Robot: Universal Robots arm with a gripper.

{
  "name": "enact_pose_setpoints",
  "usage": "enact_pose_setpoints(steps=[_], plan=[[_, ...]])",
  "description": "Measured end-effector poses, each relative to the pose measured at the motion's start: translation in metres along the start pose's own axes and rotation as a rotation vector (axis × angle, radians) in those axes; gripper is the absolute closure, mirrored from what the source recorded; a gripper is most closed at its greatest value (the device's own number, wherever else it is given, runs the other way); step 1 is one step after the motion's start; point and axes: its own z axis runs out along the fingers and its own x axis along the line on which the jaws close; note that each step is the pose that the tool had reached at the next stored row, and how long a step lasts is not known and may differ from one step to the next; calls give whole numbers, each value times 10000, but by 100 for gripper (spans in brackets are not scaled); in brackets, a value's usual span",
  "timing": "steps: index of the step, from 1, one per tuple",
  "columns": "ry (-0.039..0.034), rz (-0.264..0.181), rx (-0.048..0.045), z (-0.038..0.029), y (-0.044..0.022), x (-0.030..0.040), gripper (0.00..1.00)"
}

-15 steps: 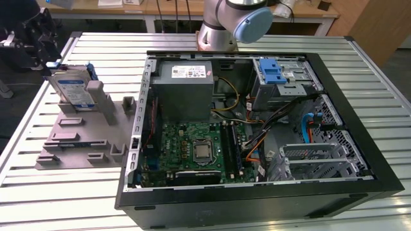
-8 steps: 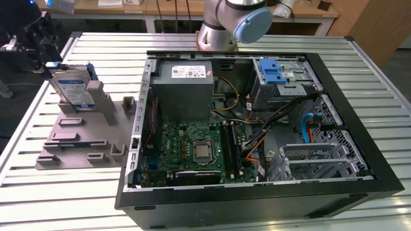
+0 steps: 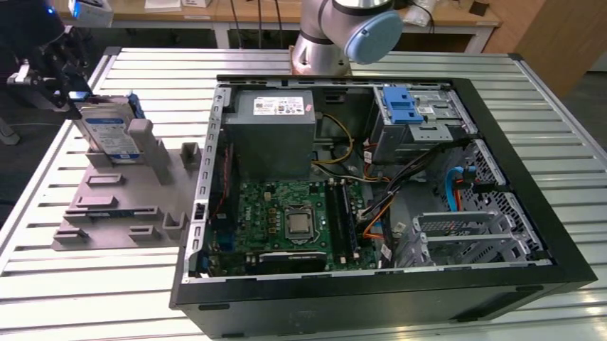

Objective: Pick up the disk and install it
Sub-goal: 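Pick up the disk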

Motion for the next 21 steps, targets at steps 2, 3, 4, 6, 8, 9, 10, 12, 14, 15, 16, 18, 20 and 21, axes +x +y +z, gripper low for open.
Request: enact_pose_setpoints(steps=[2, 3, 4, 6, 8, 9, 10, 12, 14, 15, 16, 18, 20, 21], plan=[[0, 0, 1, 14, 2, -1, 44], [0, 0, 0, 21, 2, -1, 44], [0, 0, 0, 26, 2, -1, 44], [1, -1, -2, 30, 2, -2, 45], [1, 0, -2, 31, 2, -2, 52], [1, 0, -1, 32, 2, -2, 52], [0, 0, 0, 34, 1, -2, 52], [-2, 0, 4, 47, 1, -1, 52], [-1, 0, 2, 63, 1, -1, 52], [-1, -1, 1, 73, 1, -1, 52], [0, 0, 1, 82, 0, -1, 52], [-1, 0, 2, 103, 0, 0, 52], [0, 0, 1, 116, 0, 0, 52], [1, 0, -2, 117, 0, 0, 52]])
